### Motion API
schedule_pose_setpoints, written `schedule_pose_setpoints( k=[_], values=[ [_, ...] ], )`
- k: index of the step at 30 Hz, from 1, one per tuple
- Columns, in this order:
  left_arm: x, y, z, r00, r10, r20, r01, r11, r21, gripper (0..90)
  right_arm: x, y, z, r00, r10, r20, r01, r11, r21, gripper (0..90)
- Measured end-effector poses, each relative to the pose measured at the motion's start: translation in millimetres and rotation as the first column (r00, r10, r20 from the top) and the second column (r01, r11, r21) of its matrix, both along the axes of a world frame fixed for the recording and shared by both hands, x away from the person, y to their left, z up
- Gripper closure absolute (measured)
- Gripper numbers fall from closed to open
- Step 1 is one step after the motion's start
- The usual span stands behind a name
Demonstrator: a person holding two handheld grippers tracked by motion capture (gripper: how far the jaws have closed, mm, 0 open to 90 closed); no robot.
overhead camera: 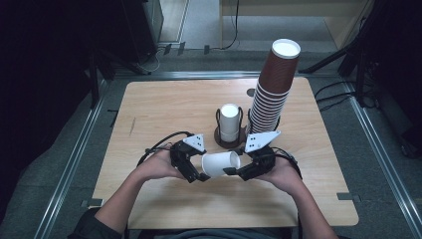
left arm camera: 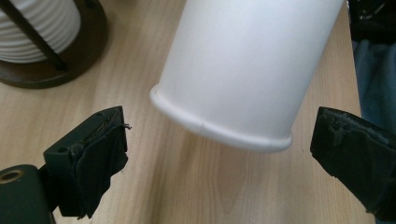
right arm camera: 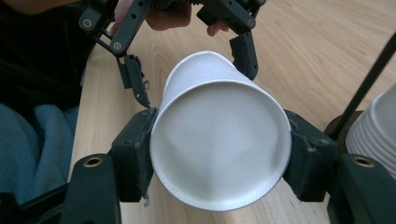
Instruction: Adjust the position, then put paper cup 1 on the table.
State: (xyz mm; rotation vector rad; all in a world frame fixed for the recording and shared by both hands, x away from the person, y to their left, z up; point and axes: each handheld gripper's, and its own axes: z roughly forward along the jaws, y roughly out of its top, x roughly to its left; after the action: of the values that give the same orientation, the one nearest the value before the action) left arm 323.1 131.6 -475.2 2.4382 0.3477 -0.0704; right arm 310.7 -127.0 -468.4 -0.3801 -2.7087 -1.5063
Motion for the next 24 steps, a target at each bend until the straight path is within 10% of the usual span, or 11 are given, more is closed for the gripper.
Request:
schedule_pose_setpoints(
  k=[24],
  values=[
    [-1.2,3.1,6.8,0.9976,0.064,-0.028,-0.069,0.9689,-0.238,2.1,2.6,-6.4,8.9,0.9996,0.004,-0.027,0.002,0.973,0.231,35.3]
  ],
)
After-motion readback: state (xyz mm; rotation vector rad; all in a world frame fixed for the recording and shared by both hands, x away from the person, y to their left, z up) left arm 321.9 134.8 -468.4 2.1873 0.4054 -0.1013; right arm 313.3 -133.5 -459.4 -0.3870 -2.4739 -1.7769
